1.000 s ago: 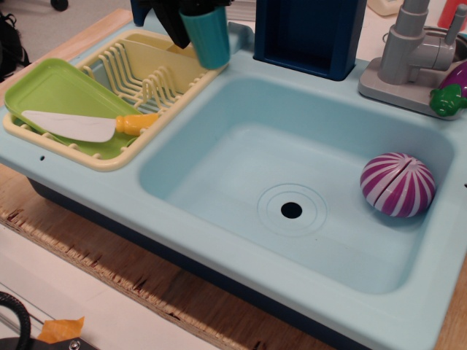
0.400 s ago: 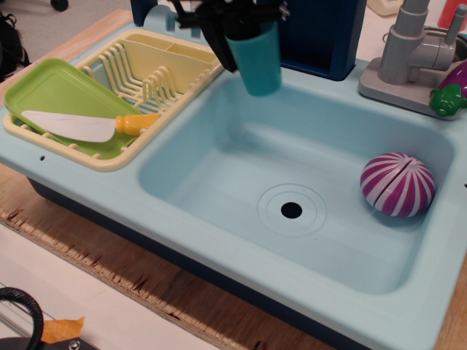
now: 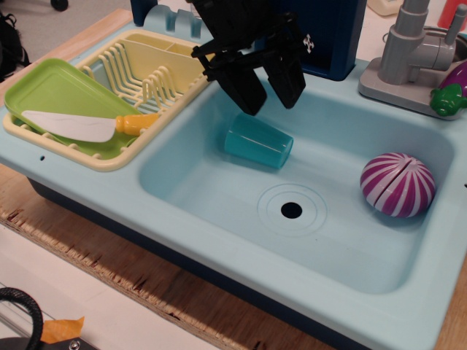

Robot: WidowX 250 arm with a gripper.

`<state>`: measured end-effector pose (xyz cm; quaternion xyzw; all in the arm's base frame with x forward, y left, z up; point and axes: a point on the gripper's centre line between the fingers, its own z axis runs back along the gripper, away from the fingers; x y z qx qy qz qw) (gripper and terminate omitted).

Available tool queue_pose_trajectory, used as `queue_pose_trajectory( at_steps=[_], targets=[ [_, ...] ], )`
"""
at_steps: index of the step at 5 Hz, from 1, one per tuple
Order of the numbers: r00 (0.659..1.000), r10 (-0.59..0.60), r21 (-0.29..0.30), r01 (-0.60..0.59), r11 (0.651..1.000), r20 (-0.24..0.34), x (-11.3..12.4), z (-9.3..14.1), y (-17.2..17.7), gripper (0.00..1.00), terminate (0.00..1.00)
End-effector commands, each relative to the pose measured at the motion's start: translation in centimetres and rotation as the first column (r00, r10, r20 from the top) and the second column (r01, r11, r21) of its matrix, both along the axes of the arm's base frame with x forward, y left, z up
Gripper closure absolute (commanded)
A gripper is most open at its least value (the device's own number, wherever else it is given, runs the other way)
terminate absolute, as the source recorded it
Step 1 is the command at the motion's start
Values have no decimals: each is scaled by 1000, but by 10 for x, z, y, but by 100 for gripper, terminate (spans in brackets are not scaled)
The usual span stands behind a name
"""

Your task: Put cup from counter or drying rack into sink

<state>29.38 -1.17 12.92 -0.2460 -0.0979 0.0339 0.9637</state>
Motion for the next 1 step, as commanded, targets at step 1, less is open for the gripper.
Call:
queue_pose_trajectory(
  at_steps=[1],
  targets=[
    [999, 4, 4, -5, 1000, 35, 1, 8, 2, 0, 100]
  ],
)
